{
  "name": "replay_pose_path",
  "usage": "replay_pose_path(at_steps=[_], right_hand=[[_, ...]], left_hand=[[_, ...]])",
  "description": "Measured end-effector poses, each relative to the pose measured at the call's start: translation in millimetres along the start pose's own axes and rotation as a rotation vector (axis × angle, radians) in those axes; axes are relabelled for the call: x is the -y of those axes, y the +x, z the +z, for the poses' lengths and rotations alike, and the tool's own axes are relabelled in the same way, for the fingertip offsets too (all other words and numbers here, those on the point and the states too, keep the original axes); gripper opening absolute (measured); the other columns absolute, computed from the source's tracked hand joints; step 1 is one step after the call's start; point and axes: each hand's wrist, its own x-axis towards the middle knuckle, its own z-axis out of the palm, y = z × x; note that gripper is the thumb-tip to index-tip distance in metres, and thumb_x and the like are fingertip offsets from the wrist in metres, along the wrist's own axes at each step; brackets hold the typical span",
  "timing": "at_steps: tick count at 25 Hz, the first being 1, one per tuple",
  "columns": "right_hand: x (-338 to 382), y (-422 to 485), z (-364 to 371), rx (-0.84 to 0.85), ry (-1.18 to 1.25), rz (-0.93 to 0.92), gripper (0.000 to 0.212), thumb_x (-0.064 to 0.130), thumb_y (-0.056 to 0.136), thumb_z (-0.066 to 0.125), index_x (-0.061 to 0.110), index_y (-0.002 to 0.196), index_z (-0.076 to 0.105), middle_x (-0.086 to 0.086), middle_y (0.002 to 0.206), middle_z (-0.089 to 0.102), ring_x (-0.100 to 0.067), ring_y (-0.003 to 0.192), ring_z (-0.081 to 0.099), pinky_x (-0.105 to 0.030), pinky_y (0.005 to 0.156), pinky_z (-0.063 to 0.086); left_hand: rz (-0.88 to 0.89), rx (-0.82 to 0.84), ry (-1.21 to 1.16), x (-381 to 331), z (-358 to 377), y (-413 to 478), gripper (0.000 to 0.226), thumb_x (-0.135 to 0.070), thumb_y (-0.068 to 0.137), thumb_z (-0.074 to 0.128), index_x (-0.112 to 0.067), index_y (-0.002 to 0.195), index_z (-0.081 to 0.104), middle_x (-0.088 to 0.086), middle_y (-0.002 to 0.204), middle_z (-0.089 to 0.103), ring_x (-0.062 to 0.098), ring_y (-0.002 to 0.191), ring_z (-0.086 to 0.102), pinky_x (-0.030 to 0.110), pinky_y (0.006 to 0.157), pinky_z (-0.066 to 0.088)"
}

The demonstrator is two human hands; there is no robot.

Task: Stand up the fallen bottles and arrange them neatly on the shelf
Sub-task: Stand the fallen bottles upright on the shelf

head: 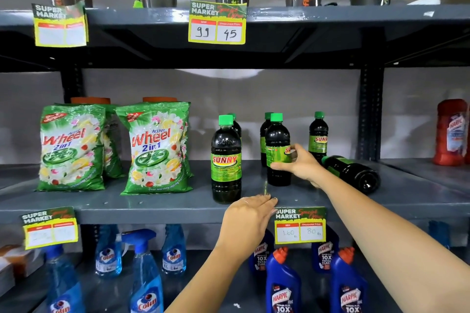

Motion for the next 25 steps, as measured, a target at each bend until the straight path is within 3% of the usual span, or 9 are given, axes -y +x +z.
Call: replay_pose_path(at_steps=[3, 6, 8, 12, 15, 17, 20, 25], right_hand=[[0, 1, 2, 0.025, -0.042, -0.001, 0.087, 0.040, 0.064, 0.087, 0.017, 0.134, 0.039, 0.002, 0.121, 0.056, -0.018, 0.109, 0.055, -0.035, 0.096, 0.044], [2, 2, -8, 0.187, 0.113, 0.047, 0.071, 0.008, 0.077, 0.078, 0.015, 0.138, 0.042, -0.003, 0.132, 0.057, -0.018, 0.110, 0.054, -0.032, 0.095, 0.042], [-5, 5, -8, 0.169, 0.117, 0.066, 0.076, 0.002, 0.075, 0.078, 0.015, 0.140, 0.041, -0.009, 0.136, 0.057, -0.021, 0.113, 0.055, -0.038, 0.102, 0.044], [-8, 4, 1, 0.036, -0.013, 0.029, 0.085, 0.025, 0.066, 0.088, 0.019, 0.132, 0.036, -0.004, 0.119, 0.059, -0.022, 0.109, 0.057, -0.038, 0.095, 0.045], [-4, 7, 0, 0.084, 0.002, 0.025, 0.099, 0.026, 0.065, 0.088, 0.020, 0.143, 0.027, -0.005, 0.125, 0.056, -0.023, 0.116, 0.054, -0.036, 0.097, 0.042], [-7, 10, -1, 0.112, -0.004, 0.034, 0.095, 0.025, 0.065, 0.088, 0.018, 0.144, 0.034, -0.006, 0.131, 0.057, -0.023, 0.117, 0.055, -0.037, 0.102, 0.042], [-14, 8, 5, 0.033, -0.042, 0.030, 0.090, 0.035, 0.059, 0.090, 0.019, 0.135, 0.046, -0.005, 0.122, 0.062, -0.022, 0.109, 0.059, -0.038, 0.097, 0.046], [-9, 9, 6, 0.028, -0.037, 0.040, 0.093, 0.039, 0.062, 0.088, 0.017, 0.137, 0.040, -0.004, 0.125, 0.059, -0.022, 0.113, 0.057, -0.037, 0.096, 0.045]], left_hand=[[-0.004, -0.001, -0.012, 0, 2, -2, 0.037, -0.034, 0.091, 0.040, -0.022, 0.111, 0.069, -0.003, 0.109, 0.073, 0.011, 0.096, 0.068, 0.025, 0.085, 0.054], [-0.003, -0.003, -0.018, 2, 2, -1, 0.036, -0.034, 0.091, 0.041, -0.022, 0.111, 0.069, -0.003, 0.109, 0.072, 0.011, 0.096, 0.067, 0.025, 0.085, 0.054], [0.000, -0.002, -0.013, 2, 2, -2, 0.036, -0.033, 0.091, 0.041, -0.021, 0.111, 0.069, -0.003, 0.109, 0.072, 0.011, 0.097, 0.067, 0.024, 0.085, 0.054], [-0.001, -0.001, -0.013, 1, 2, -1, 0.036, -0.033, 0.091, 0.041, -0.021, 0.111, 0.069, -0.003, 0.109, 0.072, 0.012, 0.097, 0.067, 0.024, 0.084, 0.054], [-0.006, 0.001, -0.006, 2, 3, -1, 0.037, -0.034, 0.092, 0.041, -0.020, 0.111, 0.069, -0.002, 0.109, 0.072, 0.012, 0.097, 0.068, 0.025, 0.084, 0.054], [-0.013, 0.000, 0.001, 2, 2, -2, 0.038, -0.034, 0.091, 0.040, -0.019, 0.110, 0.070, -0.002, 0.108, 0.073, 0.012, 0.096, 0.068, 0.025, 0.084, 0.054], [-0.019, 0.004, 0.011, 0, 2, -1, 0.040, -0.035, 0.091, 0.039, -0.018, 0.107, 0.071, -0.002, 0.106, 0.074, 0.012, 0.095, 0.068, 0.024, 0.082, 0.055], [-0.031, 0.014, 0.008, 0, 0, -2, 0.041, -0.035, 0.091, 0.039, -0.016, 0.108, 0.071, -0.001, 0.106, 0.074, 0.012, 0.095, 0.069, 0.025, 0.082, 0.055]])
